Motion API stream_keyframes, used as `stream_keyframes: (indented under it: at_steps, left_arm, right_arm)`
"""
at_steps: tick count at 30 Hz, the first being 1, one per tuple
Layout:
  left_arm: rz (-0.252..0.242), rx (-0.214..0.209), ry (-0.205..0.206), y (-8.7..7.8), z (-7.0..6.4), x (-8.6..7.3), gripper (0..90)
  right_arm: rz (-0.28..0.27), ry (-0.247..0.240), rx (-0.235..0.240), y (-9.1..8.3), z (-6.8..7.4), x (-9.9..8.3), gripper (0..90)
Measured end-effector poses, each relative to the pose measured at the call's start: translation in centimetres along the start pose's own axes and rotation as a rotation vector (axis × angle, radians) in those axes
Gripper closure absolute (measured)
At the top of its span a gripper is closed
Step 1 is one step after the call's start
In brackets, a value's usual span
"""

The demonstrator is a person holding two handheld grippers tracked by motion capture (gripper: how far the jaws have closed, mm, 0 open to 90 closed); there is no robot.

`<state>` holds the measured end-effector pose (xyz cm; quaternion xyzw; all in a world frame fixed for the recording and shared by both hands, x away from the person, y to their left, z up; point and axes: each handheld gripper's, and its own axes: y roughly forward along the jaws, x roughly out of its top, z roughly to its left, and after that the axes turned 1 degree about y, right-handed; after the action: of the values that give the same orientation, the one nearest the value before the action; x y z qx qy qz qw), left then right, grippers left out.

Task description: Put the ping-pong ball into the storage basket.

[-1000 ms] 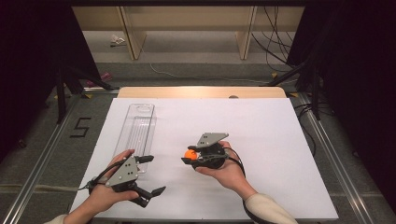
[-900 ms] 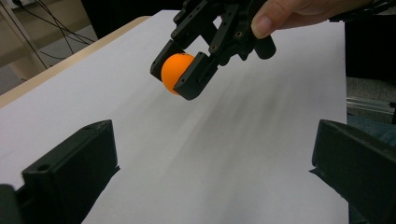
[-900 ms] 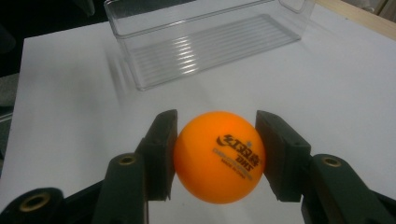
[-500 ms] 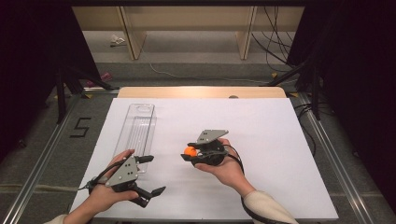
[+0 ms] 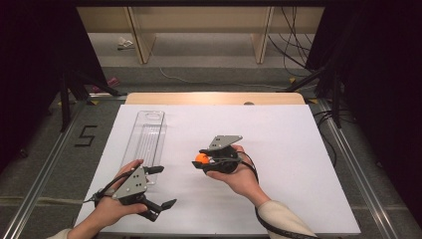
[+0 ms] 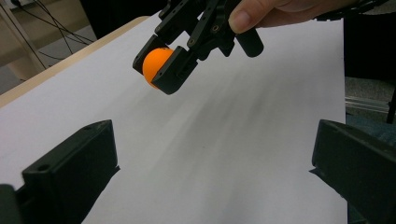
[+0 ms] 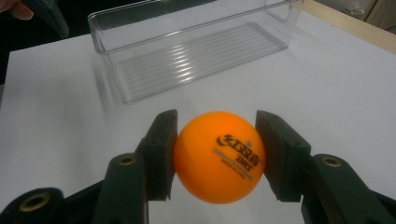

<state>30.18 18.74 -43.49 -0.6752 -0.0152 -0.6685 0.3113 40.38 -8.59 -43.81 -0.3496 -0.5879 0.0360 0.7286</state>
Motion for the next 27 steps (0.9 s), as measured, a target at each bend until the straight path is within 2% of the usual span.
stream_keyframes:
  at_steps: [27]
  left_arm:
    - [0.001,-0.004,0.001,0.0,0.0,0.0,0.0]
  right_arm:
    - [-0.02,0.006,0.005,0.7,-0.4,1.2,51.5]
